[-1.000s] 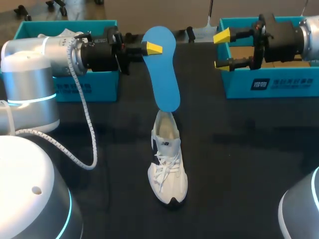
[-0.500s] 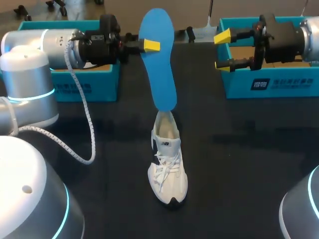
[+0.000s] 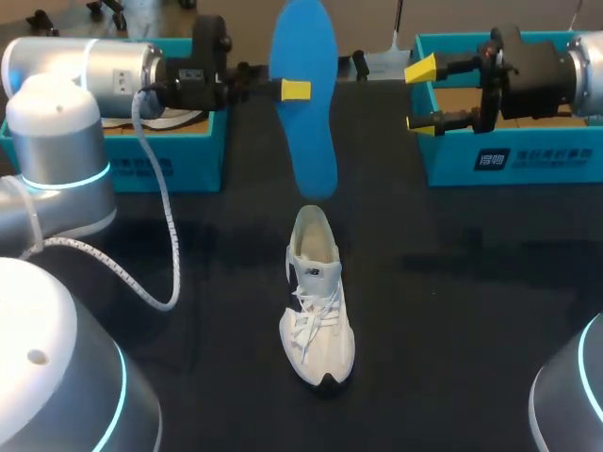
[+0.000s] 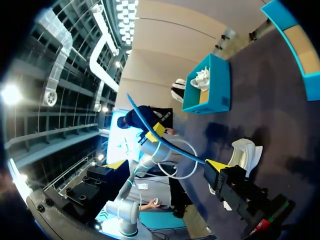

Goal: Take the shoe out of the shoebox, open the shoe tongue, remove and reinsert the insole, then place the shoe into the shoebox

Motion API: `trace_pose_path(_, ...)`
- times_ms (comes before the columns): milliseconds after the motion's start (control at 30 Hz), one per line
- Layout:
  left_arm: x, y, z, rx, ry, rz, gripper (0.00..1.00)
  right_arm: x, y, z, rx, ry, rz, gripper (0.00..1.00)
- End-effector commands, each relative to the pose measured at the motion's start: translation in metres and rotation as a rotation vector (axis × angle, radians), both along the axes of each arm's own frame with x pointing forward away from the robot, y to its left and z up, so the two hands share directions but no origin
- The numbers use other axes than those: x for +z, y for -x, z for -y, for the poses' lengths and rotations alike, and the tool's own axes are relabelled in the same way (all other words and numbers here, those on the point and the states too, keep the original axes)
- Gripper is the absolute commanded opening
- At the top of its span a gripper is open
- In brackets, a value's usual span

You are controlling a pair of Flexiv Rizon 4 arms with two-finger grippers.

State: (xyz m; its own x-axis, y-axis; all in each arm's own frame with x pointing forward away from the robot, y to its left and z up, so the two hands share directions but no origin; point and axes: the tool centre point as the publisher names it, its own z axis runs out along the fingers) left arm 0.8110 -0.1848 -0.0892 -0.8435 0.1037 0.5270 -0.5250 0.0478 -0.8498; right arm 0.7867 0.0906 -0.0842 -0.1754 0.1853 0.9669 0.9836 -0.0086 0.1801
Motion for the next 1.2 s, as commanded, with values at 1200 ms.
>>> trace_pose_path(1200, 0.0041, -0.0048, -0.0123, 0.105, 0.159, 1.241, 0.0, -0.0005, -0.0009, -0.0023, -0.001, 0.002, 0.0, 1.0)
